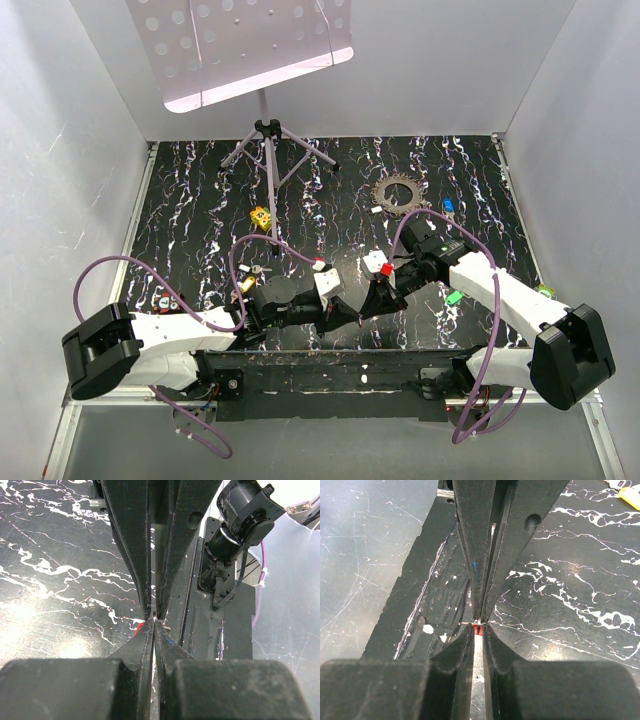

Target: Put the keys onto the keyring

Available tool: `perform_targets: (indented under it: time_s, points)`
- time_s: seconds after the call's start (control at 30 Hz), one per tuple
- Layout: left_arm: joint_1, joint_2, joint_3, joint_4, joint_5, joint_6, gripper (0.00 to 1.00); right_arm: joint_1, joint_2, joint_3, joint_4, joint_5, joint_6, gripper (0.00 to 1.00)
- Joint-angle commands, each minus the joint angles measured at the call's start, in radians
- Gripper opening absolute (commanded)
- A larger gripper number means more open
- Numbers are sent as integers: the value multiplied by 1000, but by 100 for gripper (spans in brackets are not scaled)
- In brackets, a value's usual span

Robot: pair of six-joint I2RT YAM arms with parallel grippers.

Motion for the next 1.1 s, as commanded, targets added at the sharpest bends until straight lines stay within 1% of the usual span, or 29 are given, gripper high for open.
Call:
perform_targets:
  time_s: [0.0,0.1,0.37,0.4,0.43,0.53,0.67,0.77,0.9,0.93,1.07]
  points:
    - [-6,-25,9,25,-12,-4,0,8,-2,12,11,-12,8,14]
    - [-6,-22,11,26,-12,-6,0,8,-2,17,7,-17,8,1]
    - [-6,-36,-1,40,-43,-20,0,11,-2,32,-6,-17,22,1]
    - [-6,-42,-6,43,-55,-27,7,11,-2,32,-6,-17,25,1]
    - [-6,-49,-12,46,-66,-36,17,11,-2,34,-4,-17,30,1]
    - [-6,-83,-36,68,-92,-49,38,11,1,38,-3,-17,42,1]
    - [-5,-149,-69,60,-138,-58,58,8,3,41,2,-18,54,1]
    - [-5,-227,-79,-1,-179,-55,75,-2,0,43,3,-9,62,1]
    - [-3,-356,-61,-176,-263,-44,98,-46,-25,40,-9,2,76,1]
    - [-3,-391,-43,-222,-273,-37,98,-64,-34,41,-16,2,73,1]
    - [0,-493,38,-455,-406,-32,98,-138,-78,46,-61,11,68,1]
